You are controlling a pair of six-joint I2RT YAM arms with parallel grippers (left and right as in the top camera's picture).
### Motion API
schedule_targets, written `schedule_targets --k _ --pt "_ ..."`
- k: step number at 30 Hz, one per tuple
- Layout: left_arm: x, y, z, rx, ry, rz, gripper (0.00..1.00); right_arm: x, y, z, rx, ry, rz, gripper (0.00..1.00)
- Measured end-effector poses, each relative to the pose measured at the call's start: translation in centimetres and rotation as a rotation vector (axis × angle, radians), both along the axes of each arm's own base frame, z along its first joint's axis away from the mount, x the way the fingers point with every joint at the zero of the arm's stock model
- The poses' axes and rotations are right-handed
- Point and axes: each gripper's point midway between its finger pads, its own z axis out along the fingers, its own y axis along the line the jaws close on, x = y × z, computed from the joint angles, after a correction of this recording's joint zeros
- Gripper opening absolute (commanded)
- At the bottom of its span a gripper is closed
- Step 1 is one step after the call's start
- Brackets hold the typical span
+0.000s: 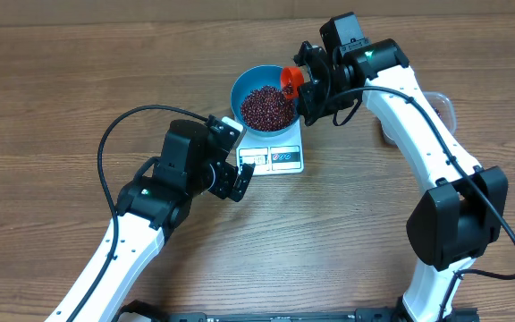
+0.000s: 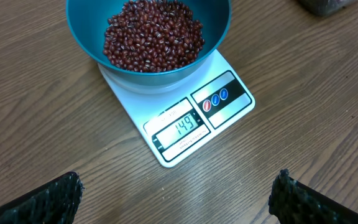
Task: Scoop item into bowl and weigh 150g on scale
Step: 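Shake the tilted scoop gently over the bowl to add a few beans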
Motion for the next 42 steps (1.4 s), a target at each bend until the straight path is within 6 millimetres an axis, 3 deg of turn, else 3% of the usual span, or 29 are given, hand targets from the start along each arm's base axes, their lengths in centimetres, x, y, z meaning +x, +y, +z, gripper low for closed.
schedule_targets --k 21,42 --pt "0.0 0.0 0.0 0.0 0.0 0.0 1.0 -0.6 1.0 -0.7 -0.162 -0.062 0.032 0.04" --pt "0.0 0.0 0.0 0.0 0.0 0.0 0.99 -0.4 1.0 -0.6 -0.155 -0.065 0.03 0.04"
